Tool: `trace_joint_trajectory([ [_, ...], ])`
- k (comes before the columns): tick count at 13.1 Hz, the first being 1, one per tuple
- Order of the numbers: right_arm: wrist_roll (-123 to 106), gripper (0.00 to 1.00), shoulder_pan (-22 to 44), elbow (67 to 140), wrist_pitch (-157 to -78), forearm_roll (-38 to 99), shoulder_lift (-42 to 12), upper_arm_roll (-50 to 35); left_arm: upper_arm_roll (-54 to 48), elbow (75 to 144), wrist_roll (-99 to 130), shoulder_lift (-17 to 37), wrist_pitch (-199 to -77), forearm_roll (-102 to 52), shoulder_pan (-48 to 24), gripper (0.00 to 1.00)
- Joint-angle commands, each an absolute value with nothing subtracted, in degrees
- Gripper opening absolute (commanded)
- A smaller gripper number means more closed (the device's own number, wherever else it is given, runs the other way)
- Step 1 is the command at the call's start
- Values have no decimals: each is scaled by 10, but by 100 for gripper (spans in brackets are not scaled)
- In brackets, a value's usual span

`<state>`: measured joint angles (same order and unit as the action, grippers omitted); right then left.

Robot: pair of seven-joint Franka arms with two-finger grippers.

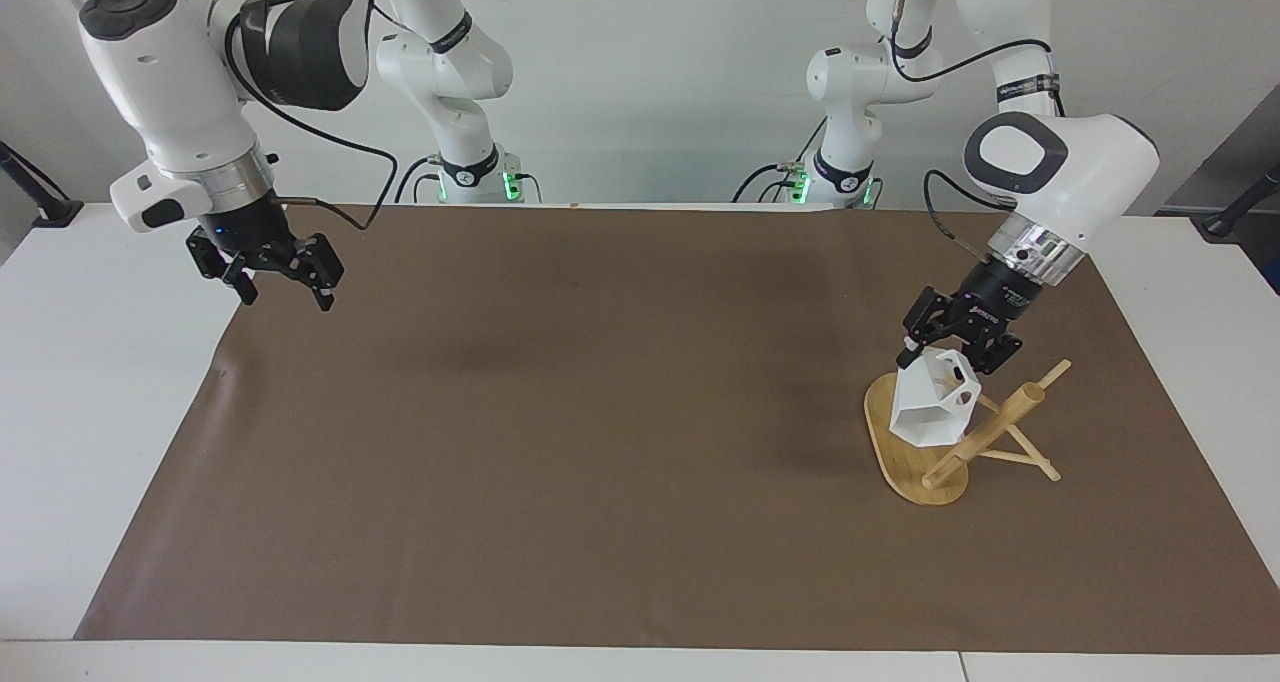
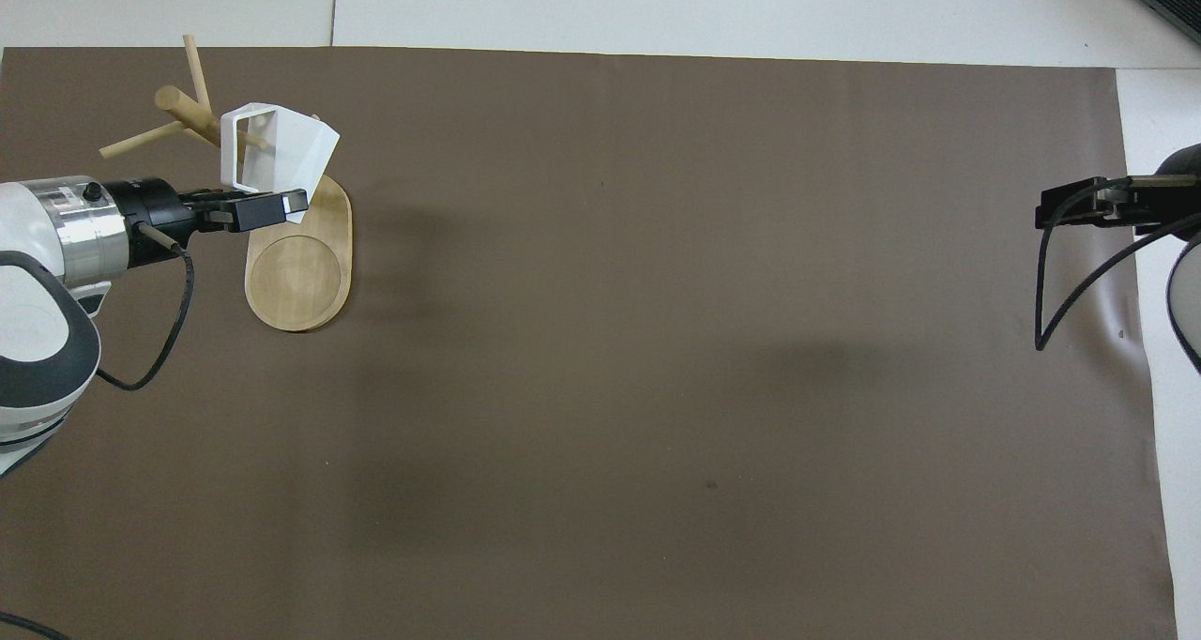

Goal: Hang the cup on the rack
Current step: 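Move the cup with the left gripper onto a peg of the mug tree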

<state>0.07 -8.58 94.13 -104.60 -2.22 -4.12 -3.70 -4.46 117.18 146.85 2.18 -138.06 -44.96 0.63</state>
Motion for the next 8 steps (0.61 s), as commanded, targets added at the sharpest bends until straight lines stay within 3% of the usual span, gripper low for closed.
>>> trace_joint_trajectory([
  [1, -4, 100, -86, 937, -1033, -34, -38, -35, -48, 1165, 1500, 28, -1389, -433, 10, 0],
  [8, -4, 100, -86, 937, -1034, -33, -38, -36, -49, 1171, 1517, 29, -1395, -435, 11, 0],
])
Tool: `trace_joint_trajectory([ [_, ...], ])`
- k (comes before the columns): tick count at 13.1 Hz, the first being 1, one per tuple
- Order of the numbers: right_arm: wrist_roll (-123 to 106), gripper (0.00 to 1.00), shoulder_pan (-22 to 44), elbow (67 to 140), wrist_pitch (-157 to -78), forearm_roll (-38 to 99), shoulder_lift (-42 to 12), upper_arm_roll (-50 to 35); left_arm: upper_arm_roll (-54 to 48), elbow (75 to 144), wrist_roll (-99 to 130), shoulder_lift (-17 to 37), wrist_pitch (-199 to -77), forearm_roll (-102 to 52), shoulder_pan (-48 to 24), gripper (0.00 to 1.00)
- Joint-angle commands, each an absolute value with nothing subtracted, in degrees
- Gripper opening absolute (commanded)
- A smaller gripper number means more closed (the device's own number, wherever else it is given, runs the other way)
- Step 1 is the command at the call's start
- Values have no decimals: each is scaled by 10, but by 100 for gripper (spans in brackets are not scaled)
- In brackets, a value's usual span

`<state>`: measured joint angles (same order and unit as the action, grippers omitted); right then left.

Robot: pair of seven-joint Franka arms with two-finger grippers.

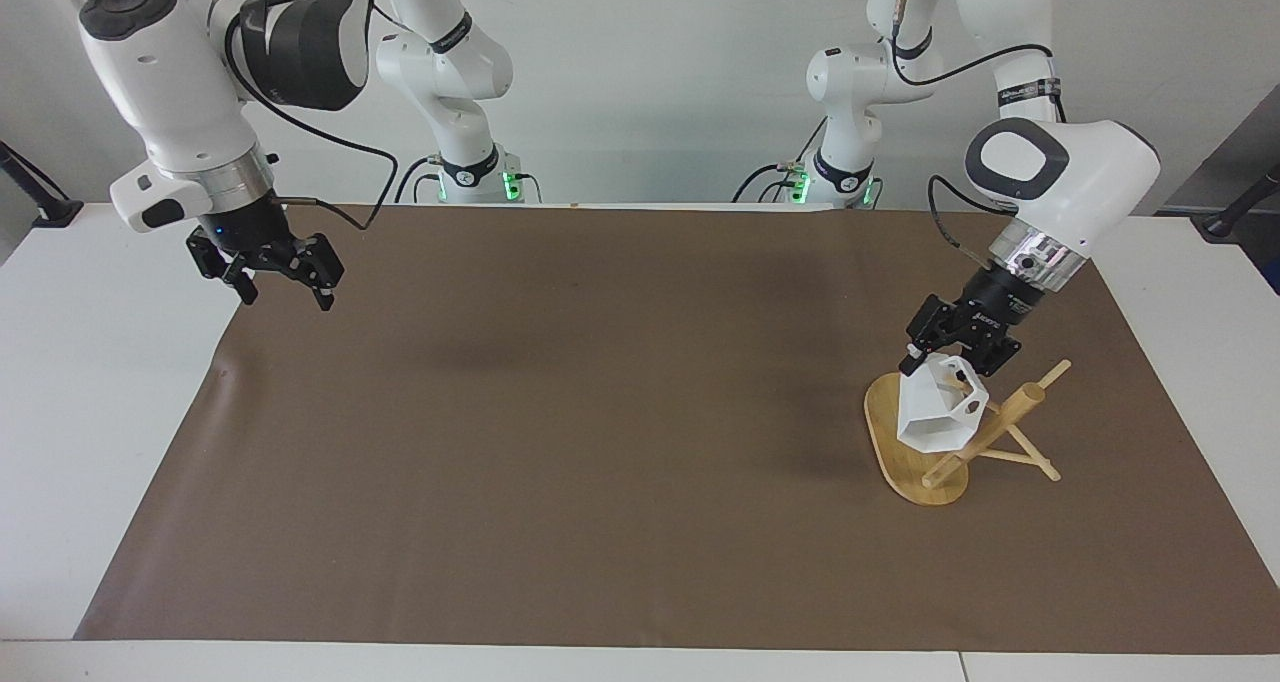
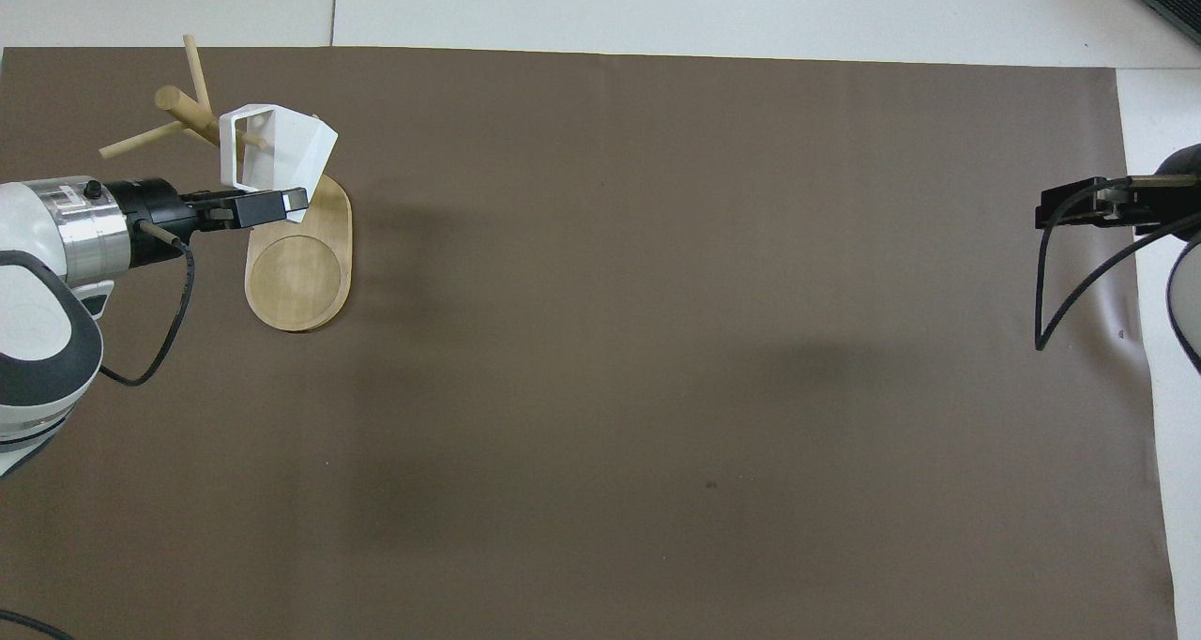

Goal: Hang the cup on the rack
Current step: 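Move the cup with the left gripper onto a peg of the mug tree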

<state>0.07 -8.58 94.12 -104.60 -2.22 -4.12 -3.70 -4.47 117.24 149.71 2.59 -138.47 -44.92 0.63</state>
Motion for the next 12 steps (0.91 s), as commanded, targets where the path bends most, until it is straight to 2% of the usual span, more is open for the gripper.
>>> trace_joint_trajectory([
  [1, -4, 100, -86, 937, -1034, -33, -38, -36, -48, 1171, 1525, 29, -1396, -436, 15, 0],
  [12, 31, 100, -85, 925, -1023, -32, -38, -42, -48, 1170, 1542, 33, -1396, -435, 20, 0],
])
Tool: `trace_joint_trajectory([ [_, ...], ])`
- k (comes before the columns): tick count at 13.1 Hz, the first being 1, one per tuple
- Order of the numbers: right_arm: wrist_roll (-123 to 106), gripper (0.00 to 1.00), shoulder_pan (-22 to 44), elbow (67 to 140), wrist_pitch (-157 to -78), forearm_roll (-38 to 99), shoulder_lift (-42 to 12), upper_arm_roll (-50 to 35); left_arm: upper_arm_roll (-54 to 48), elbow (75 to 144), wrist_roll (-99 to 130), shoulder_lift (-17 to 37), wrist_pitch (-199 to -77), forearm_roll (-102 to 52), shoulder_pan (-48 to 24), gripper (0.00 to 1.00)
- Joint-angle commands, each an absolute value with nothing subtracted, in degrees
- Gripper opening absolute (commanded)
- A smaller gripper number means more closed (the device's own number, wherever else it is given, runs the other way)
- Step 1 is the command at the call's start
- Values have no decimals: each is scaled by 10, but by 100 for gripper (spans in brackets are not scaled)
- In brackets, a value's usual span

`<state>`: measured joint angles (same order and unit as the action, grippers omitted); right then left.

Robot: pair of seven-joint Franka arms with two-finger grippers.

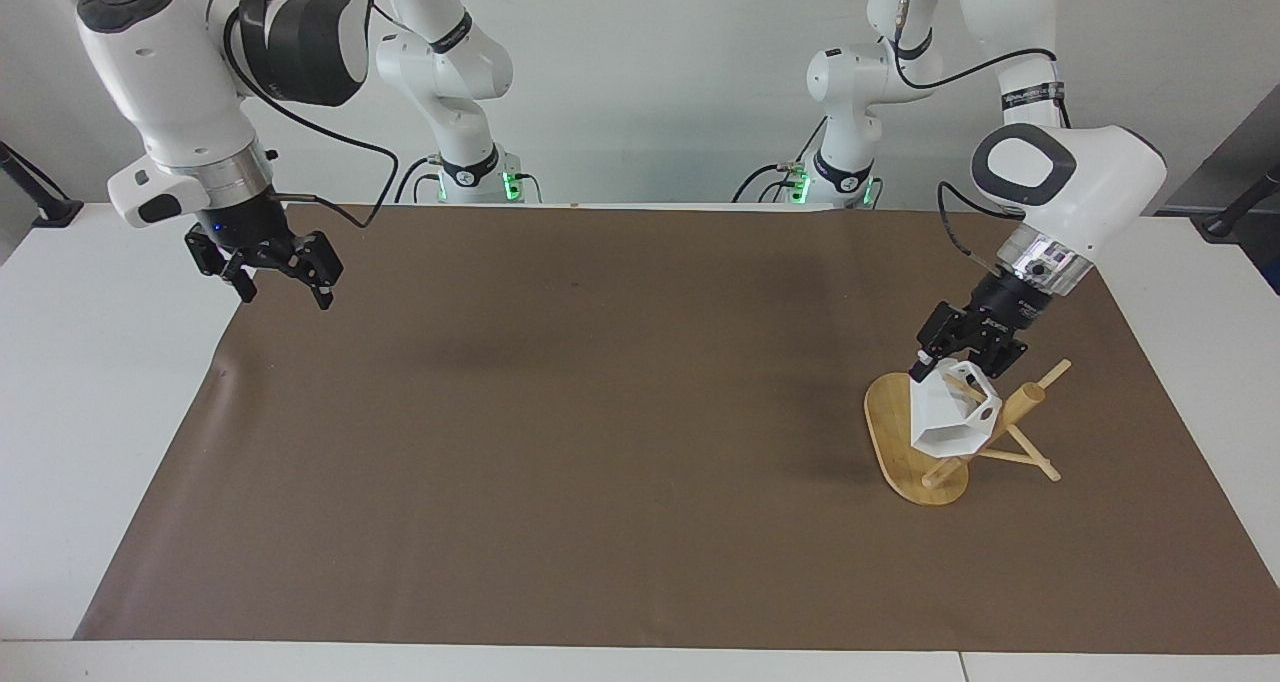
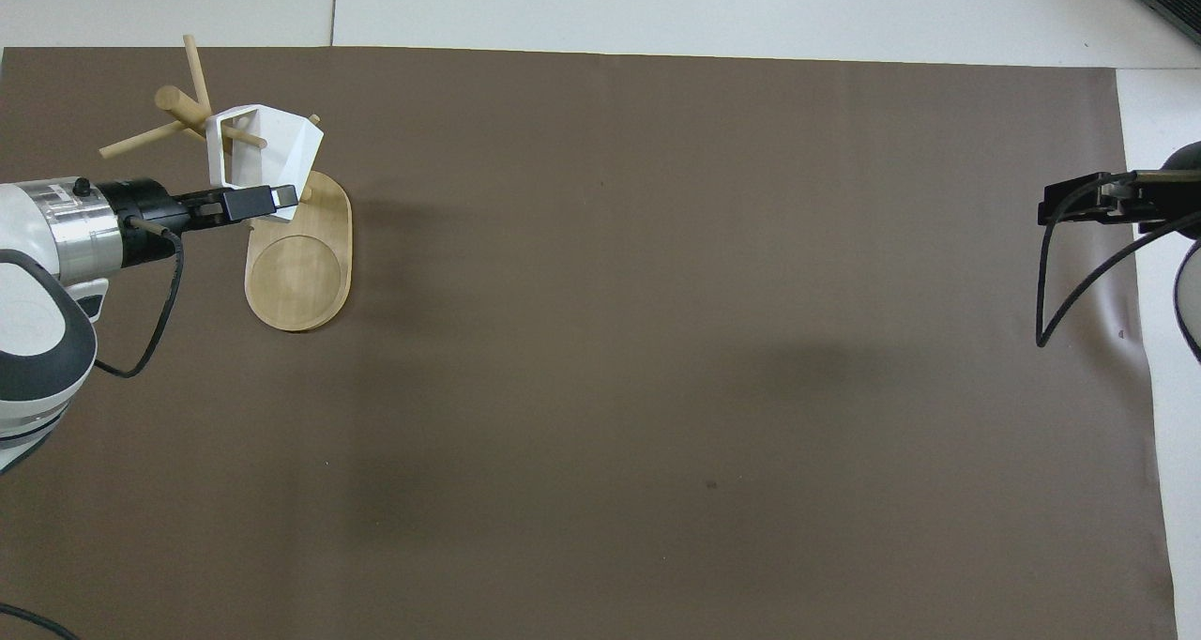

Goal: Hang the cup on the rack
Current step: 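Move the cup with the left gripper onto a peg of the mug tree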

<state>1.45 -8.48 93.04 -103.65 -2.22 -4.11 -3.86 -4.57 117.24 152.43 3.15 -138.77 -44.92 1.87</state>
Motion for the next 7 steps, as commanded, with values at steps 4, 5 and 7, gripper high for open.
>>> trace_joint_trajectory([
  [4, 37, 100, -85, 915, -1003, -25, -39, -44, -49, 1169, 1544, 33, -1394, -434, 19, 28],
  [5, 37, 100, -85, 908, -997, -26, -39, -44, -49, 1168, 1544, 33, -1393, -433, 19, 30],
  [7, 36, 100, -86, 890, -974, -25, -40, -45, -48, 1168, 1544, 33, -1393, -433, 19, 35],
])
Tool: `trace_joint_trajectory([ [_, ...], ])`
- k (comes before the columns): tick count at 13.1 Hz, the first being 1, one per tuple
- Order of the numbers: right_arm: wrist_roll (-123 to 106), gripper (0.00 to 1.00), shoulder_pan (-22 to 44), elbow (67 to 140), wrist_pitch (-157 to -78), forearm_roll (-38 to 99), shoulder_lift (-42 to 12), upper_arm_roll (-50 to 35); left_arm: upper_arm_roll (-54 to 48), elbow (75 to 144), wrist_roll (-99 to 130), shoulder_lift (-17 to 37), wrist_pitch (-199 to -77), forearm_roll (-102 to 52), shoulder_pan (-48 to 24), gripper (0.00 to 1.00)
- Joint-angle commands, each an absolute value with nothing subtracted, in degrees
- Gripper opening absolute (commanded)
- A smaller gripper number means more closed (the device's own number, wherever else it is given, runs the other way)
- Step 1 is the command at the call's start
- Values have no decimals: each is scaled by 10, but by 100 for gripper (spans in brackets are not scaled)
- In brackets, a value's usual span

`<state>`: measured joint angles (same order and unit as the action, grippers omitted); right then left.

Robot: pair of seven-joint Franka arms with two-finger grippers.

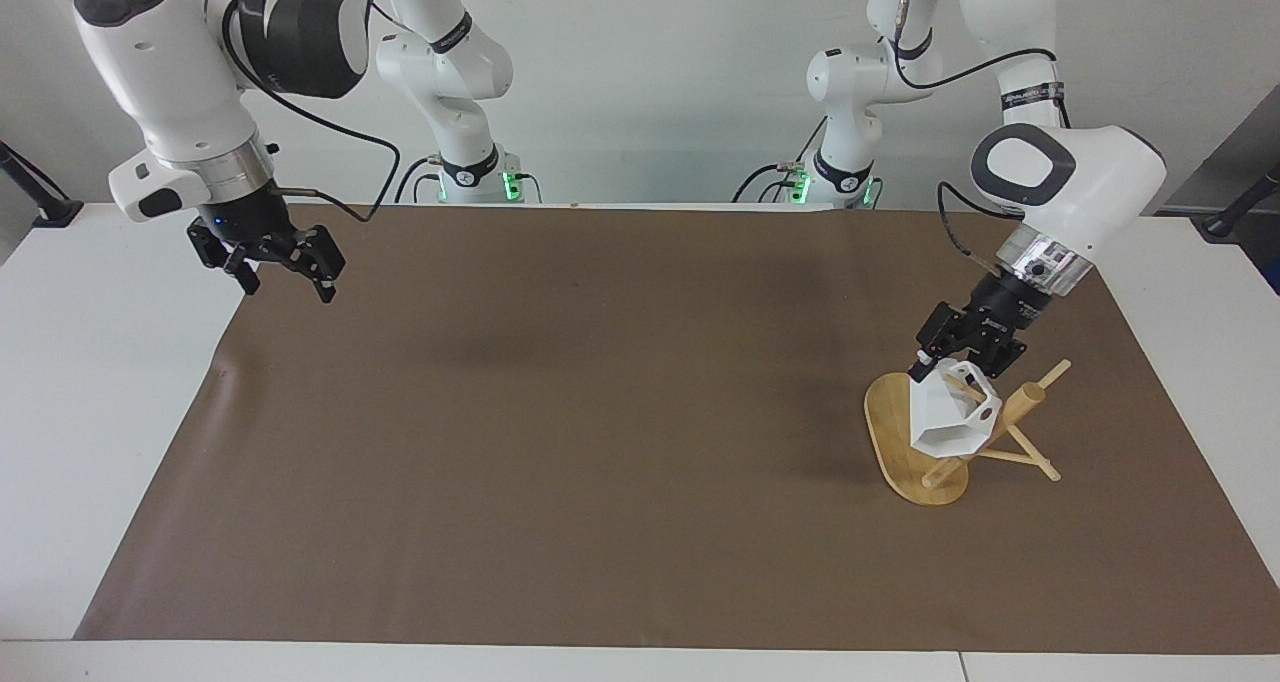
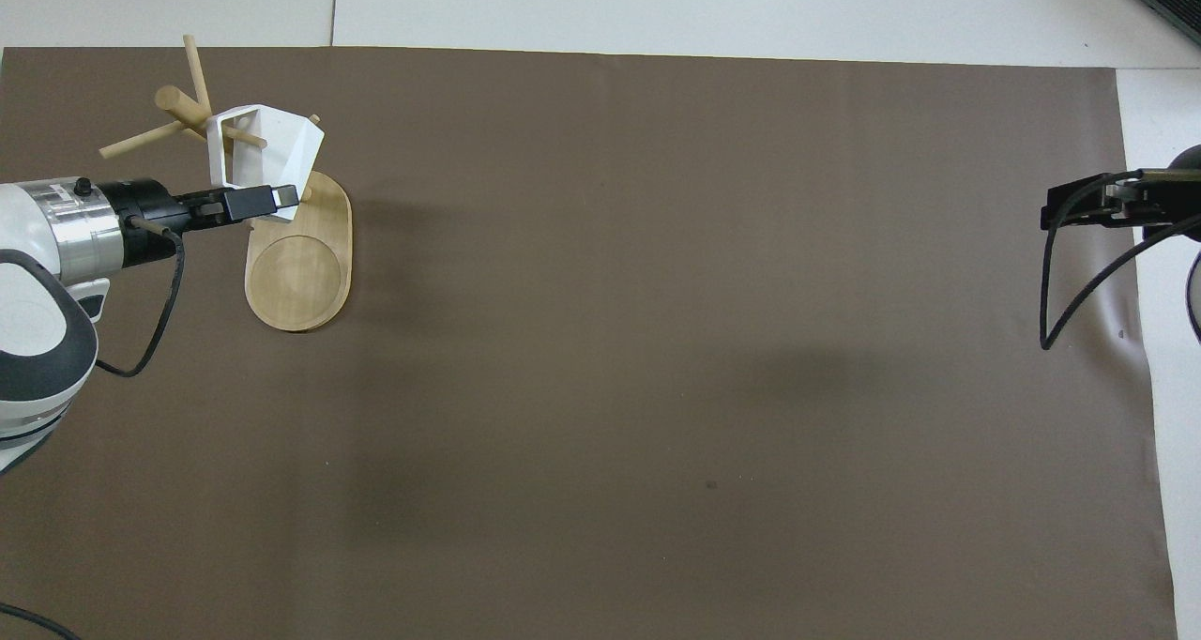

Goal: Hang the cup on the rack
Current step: 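Open the left gripper to release the cup on the peg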

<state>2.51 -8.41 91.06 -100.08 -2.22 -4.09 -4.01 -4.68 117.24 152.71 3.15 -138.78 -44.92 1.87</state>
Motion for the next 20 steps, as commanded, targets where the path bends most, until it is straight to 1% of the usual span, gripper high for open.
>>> trace_joint_trajectory([
  [1, 36, 100, -86, 884, -965, -25, -40, -45, -48, 1168, 1544, 33, -1392, -433, 19, 42],
  [3, 36, 100, -86, 869, -941, -25, -40, -45, -48, 1168, 1544, 33, -1391, -433, 19, 48],
  [4, 36, 100, -86, 863, -930, -24, -40, -45, -48, 1168, 1544, 33, -1391, -433, 20, 66],
  [5, 36, 100, -86, 859, -924, -23, -40, -45, -48, 1168, 1544, 33, -1390, -433, 20, 100],
  [11, 38, 100, -84, 839, -883, -19, -38, -45, -48, 1166, 1543, 33, -1387, -433, 23, 100],
  [14, 40, 100, -84, 838, -869, -19, -35, -46, -47, 1157, 1540, 31, -1353, -425, 29, 100],
  [20, 40, 100, -80, 838, -858, -19, -13, -44, -47, 1156, 1535, -4, -1276, -351, 40, 100],
])
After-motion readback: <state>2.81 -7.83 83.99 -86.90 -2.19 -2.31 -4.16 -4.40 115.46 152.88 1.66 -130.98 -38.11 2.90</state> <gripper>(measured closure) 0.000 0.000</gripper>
